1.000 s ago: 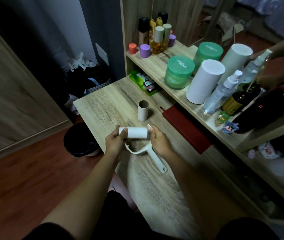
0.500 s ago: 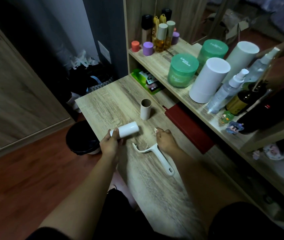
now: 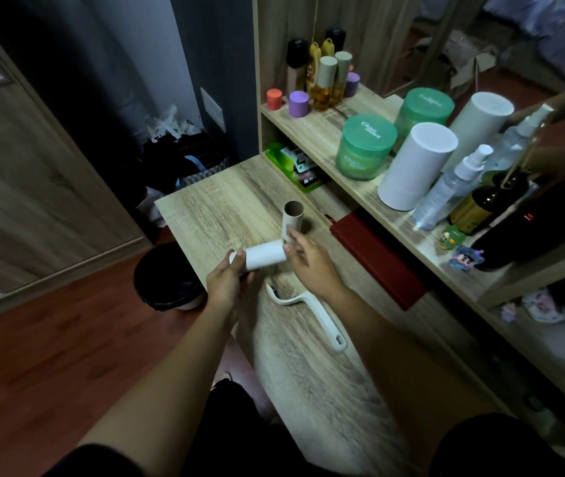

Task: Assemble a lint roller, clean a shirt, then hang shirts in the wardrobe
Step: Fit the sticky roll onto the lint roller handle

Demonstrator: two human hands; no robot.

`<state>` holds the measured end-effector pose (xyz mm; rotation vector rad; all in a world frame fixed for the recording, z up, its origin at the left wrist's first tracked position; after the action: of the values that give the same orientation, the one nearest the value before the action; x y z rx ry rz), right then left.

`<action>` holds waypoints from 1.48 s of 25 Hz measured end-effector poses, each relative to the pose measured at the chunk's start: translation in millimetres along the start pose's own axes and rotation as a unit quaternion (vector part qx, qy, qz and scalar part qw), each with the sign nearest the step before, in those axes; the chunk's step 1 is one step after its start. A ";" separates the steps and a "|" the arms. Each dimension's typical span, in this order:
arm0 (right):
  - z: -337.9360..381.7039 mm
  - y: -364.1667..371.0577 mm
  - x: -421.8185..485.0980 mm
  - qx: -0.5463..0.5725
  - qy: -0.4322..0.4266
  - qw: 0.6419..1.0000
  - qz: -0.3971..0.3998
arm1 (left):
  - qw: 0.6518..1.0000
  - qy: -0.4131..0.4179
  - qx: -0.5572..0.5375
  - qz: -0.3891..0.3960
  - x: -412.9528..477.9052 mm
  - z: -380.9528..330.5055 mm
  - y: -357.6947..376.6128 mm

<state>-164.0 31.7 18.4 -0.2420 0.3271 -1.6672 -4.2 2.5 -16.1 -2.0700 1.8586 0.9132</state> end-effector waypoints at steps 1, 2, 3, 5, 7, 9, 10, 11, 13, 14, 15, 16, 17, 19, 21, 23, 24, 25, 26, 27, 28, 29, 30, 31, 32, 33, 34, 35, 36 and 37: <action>-1.9 1.8 0.8 -0.011 0.001 1.000 0.005 | 1.000 0.004 0.007 0.002 0.0 -1.9 0.2; -4.2 3.1 1.4 -0.008 -0.001 1.000 0.000 | 1.000 0.009 0.012 0.001 0.5 -3.2 -0.4; -4.5 3.8 1.2 0.006 0.001 1.000 -0.011 | 1.000 0.013 0.016 -0.001 0.6 -4.5 -1.6; -4.5 4.1 1.0 0.041 0.026 0.998 -0.043 | 1.000 0.021 0.021 -0.008 0.4 -5.2 -3.5; -6.9 2.9 1.7 0.054 0.045 0.993 -0.092 | 0.999 0.025 0.022 -0.014 0.0 -5.4 -5.8; -11.6 1.7 3.5 0.061 0.070 0.985 -0.146 | 0.998 0.031 0.037 -0.036 3.2 -4.6 -13.5; -15.4 2.1 6.0 0.058 0.083 0.982 -0.157 | 0.997 0.035 0.051 -0.051 4.7 -5.2 -18.2; -17.7 3.5 8.9 0.034 0.093 0.983 -0.153 | 0.995 0.039 0.062 -0.063 6.6 -5.5 -23.5; -21.3 10.0 15.0 -0.048 0.089 0.987 -0.125 | 0.994 0.046 0.068 -0.076 9.1 -6.4 -31.9; -23.5 15.0 18.7 -0.085 0.088 0.986 -0.112 | 0.994 0.048 0.062 -0.079 7.5 -8.4 -34.0; -23.9 18.7 21.1 -0.117 0.094 0.983 -0.106 | 0.994 0.048 0.056 -0.084 6.8 -9.1 -35.4; -24.8 22.8 24.1 -0.146 0.110 0.978 -0.104 | 0.994 0.049 0.050 -0.084 5.8 -11.3 -36.3; -24.5 26.0 26.6 -0.172 0.126 0.971 -0.104 | 0.994 0.051 0.043 -0.084 6.0 -12.7 -37.4; -23.9 30.2 30.8 -0.213 0.143 0.961 -0.102 | 0.994 0.057 0.043 -0.087 8.5 -13.6 -41.6; -24.4 32.0 34.8 -0.240 0.143 0.955 -0.101 | 0.994 0.058 0.047 -0.083 10.9 -13.8 -45.1; -26.3 33.2 36.4 -0.255 0.143 0.951 -0.104 | 0.995 0.057 0.047 -0.070 9.5 -15.6 -45.2; -27.8 34.2 36.9 -0.255 0.142 0.951 -0.104 | 0.995 0.059 0.052 -0.065 7.8 -16.9 -44.7; -28.4 34.8 36.6 -0.252 0.139 0.952 -0.103 | 0.994 0.063 0.059 -0.065 7.7 -17.4 -45.6; -27.9 35.3 35.5 -0.251 0.131 0.954 -0.101 | 0.994 0.065 0.066 -0.063 7.6 -18.1 -47.1; -26.5 35.0 33.8 -0.249 0.121 0.956 -0.100 | 0.993 0.066 0.071 -0.064 7.9 -18.4 -49.3; -24.8 33.7 31.7 -0.246 0.110 0.957 -0.105 | 0.992 0.067 0.080 -0.064 8.4 -18.3 -51.5; -23.2 31.5 29.5 -0.240 0.098 0.959 -0.113 | 0.992 0.069 0.084 -0.065 9.1 -17.7 -52.9; -21.4 28.7 27.1 -0.233 0.088 0.961 -0.122 | 0.992 0.072 0.086 -0.066 9.1 -18.0 -53.6; -19.4 25.8 24.3 -0.224 0.074 0.963 -0.131 | 0.991 0.072 0.085 -0.068 8.8 -18.0 -53.7; -18.3 23.7 21.1 -0.210 0.053 0.966 -0.140 | 0.992 0.071 0.081 -0.064 6.9 -18.1 -51.2; -17.5 21.5 17.9 -0.190 0.027 0.971 -0.146 | 0.992 0.071 0.078 -0.062 6.6 -16.7 -48.4; -15.6 18.8 14.3 -0.166 0.003 0.975 -0.148 | 0.993 0.071 0.077 -0.057 4.9 -15.9 -43.8; -13.7 16.4 10.7 -0.146 -0.023 0.979 -0.143 | 0.993 0.070 0.078 -0.052 4.0 -14.3 -38.7; -11.8 14.0 6.6 -0.126 -0.046 0.983 -0.129 | 0.993 0.066 0.082 -0.045 3.6 -11.7 -33.5; -9.8 12.0 1.9 -0.102 -0.060 0.987 -0.107 | 0.994 0.065 0.083 -0.036 2.9 -8.4 -28.2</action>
<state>-156.4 29.3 4.9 -0.5448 0.3912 -1.8227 25.2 0.6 -17.9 -2.1234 1.8383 0.5986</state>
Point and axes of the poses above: each hand's wrist, its own x-axis towards the middle knuckle, its own y-axis out of the palm, z = x × y, the point moved 2 cm from there along x, towards the middle knuckle, and after that the axes turned 8 degrees about x, right-handed, at the moved point
